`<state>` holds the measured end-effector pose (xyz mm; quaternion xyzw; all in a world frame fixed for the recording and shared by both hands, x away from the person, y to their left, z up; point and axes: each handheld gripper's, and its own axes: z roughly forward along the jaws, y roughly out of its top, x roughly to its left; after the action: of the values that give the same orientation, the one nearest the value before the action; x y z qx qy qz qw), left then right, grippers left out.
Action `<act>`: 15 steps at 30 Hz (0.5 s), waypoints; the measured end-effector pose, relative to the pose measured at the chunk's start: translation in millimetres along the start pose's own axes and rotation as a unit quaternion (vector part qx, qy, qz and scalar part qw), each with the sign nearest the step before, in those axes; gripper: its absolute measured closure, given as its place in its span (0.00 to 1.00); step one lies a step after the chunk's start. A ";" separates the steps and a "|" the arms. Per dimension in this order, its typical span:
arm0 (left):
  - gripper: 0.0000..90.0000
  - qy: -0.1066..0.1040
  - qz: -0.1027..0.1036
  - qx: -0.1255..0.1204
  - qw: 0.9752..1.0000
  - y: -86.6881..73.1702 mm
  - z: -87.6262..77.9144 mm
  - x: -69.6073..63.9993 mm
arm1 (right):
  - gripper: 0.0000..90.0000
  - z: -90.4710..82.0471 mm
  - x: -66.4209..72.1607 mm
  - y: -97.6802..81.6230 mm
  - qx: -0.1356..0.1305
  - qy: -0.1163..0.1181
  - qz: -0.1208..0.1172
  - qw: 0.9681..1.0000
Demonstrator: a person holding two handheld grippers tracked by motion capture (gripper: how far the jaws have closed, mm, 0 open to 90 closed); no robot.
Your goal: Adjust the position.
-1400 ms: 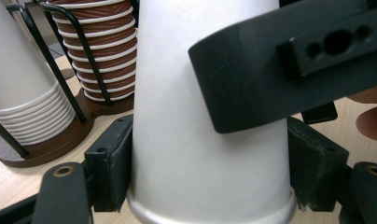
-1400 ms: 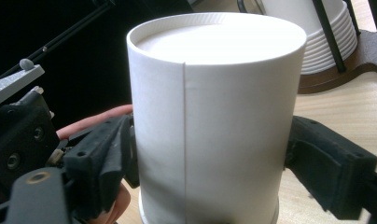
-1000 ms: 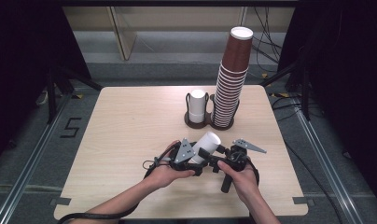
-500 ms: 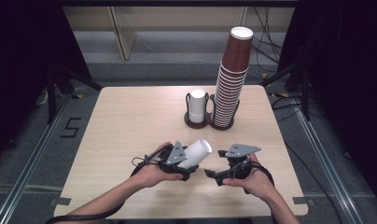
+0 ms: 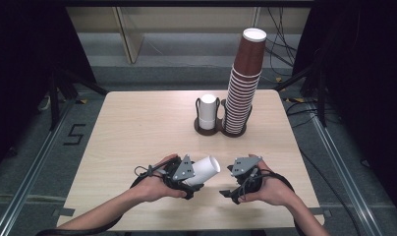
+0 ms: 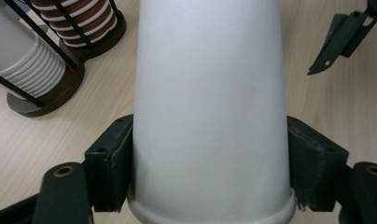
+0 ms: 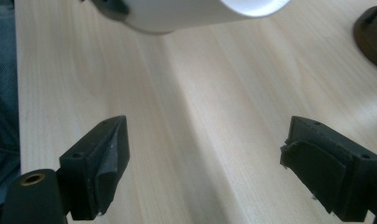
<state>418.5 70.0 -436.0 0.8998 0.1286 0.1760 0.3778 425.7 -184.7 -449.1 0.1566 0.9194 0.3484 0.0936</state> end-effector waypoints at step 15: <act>0.29 -0.011 0.070 0.063 0.996 -1.5 3.1 3.3 | 0.17 2.9 3.0 12.0 0.017 0.003 -0.063 0.998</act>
<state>422.7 70.3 -438.4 0.9304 0.0720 0.1839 0.3088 426.4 -173.3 -443.4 0.0987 0.9336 0.3265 0.1098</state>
